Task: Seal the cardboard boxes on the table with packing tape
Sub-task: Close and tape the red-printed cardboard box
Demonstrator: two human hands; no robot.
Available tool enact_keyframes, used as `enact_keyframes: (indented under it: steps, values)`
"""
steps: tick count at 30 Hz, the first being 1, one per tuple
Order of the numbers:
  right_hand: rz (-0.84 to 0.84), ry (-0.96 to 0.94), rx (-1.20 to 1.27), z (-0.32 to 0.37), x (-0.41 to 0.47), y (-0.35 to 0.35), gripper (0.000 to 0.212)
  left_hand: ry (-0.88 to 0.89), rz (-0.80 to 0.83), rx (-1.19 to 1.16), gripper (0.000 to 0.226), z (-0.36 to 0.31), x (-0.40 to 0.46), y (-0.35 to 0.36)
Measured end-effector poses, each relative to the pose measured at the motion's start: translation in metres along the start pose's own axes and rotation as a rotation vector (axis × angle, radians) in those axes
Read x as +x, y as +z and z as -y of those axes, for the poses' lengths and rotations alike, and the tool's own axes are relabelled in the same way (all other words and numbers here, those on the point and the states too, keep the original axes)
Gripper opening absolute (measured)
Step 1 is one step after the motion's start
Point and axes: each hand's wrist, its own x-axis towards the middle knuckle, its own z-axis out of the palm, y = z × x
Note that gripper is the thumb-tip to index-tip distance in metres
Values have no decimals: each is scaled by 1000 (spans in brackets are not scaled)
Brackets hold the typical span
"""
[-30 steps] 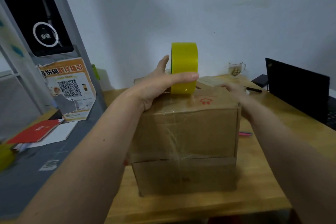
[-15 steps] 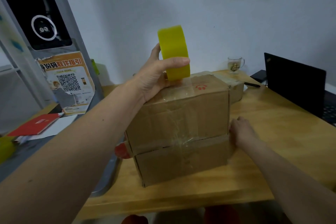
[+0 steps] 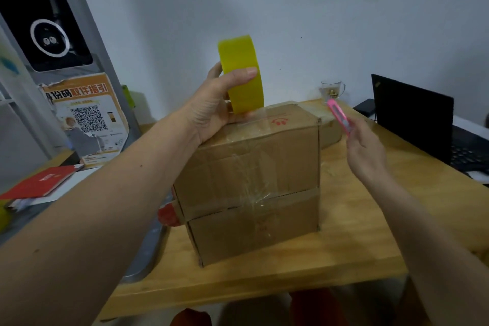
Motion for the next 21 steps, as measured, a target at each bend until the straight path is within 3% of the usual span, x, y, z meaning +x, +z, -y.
enact_keyframes:
  steps: [3,6,11,14,21]
  values:
    - [-75,-156,151,24,-9,-10,34,3,7,-8,55,0,0,-1]
    - [-92,-381,160,42,-21,-18,27,-2,13,-29,67,0,-1,-2]
    - [-183,-721,-324,67,-37,-26,28,33,-24,-17,87,1,0,0]
    - [-225,-806,-487,80,-40,-30,27,44,-40,-26,92,4,-1,0]
    - [-198,-848,-571,91,-39,-30,36,35,-27,-38,100,5,2,-2]
